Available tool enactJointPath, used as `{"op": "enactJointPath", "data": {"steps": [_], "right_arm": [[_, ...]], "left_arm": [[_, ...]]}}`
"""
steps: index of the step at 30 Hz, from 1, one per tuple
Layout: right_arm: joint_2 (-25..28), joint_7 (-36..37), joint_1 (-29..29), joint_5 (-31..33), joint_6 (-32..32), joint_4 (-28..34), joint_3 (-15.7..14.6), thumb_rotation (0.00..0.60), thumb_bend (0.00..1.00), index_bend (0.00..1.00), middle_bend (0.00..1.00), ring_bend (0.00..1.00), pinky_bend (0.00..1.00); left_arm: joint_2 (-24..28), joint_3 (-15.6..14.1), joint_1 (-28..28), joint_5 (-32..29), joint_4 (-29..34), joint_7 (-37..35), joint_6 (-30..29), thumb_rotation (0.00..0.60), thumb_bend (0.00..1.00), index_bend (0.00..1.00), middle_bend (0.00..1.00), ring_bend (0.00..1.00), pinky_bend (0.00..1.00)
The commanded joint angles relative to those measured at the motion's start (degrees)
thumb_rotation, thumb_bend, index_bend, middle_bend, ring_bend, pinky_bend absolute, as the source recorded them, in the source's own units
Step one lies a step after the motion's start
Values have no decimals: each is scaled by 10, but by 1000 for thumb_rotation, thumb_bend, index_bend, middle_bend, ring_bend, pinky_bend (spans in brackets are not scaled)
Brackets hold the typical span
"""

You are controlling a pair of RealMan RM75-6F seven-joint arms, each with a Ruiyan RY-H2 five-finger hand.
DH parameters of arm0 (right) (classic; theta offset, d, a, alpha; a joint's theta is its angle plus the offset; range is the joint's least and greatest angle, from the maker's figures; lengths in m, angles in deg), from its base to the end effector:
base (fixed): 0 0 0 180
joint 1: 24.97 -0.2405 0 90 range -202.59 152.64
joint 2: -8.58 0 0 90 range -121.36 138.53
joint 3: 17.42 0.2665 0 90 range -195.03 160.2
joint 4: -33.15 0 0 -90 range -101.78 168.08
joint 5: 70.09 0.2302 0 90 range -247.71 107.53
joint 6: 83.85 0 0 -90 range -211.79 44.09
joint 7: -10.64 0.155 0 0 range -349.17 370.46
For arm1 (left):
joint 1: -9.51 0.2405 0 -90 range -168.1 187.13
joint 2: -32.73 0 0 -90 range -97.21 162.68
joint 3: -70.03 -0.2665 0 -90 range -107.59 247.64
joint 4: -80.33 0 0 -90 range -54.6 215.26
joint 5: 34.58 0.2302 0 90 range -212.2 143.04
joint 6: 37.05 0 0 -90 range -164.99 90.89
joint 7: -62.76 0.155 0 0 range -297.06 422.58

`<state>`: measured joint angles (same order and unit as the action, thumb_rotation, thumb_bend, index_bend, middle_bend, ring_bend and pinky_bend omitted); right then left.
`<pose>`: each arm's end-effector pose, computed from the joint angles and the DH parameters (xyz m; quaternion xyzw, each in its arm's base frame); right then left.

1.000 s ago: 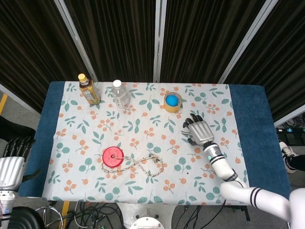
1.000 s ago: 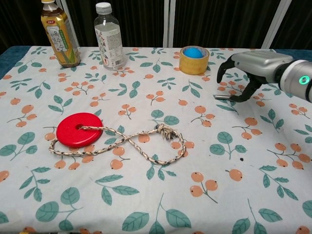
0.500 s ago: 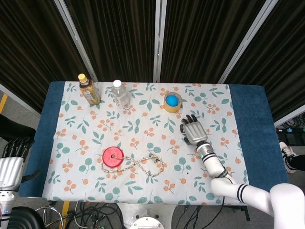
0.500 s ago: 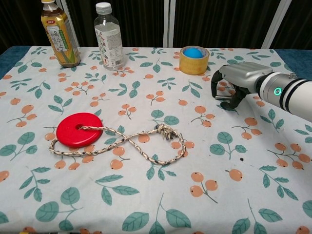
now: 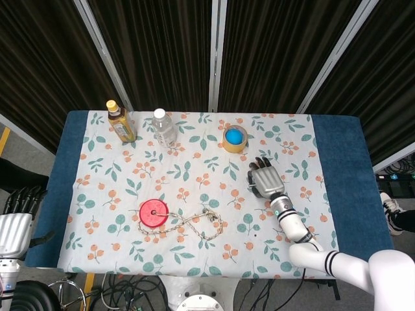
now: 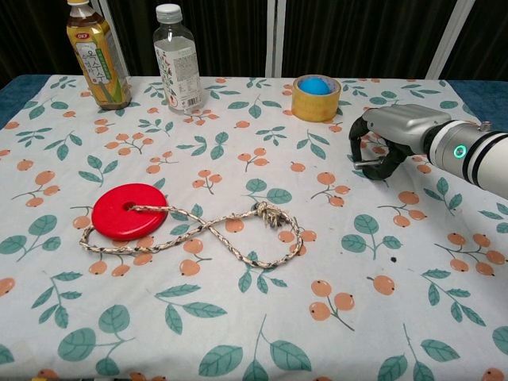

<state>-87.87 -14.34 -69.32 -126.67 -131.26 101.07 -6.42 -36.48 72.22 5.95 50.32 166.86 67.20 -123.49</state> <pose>-0.1955 -0.3984 -0.0719 0.7512 -0.3799 0.2775 0.4630 -0.3473 0.1850 0.1278 -0.5971 -0.3685 -0.3553 0.6176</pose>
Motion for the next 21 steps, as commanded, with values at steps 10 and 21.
{"op": "enactJointPath", "data": {"steps": [10, 21], "right_arm": [[-1, 23, -1, -11, -6, 5, 1, 600, 355, 563, 221, 0, 3], [57, 178, 32, -13, 31, 58, 24, 600, 356, 568, 233, 0, 0]], "left_arm": [[-2, 0, 3, -3, -6, -8, 0, 600, 0, 146, 80, 0, 39], [-1, -1, 4, -1, -4, -7, -1, 600, 0, 146, 80, 0, 39]]}}
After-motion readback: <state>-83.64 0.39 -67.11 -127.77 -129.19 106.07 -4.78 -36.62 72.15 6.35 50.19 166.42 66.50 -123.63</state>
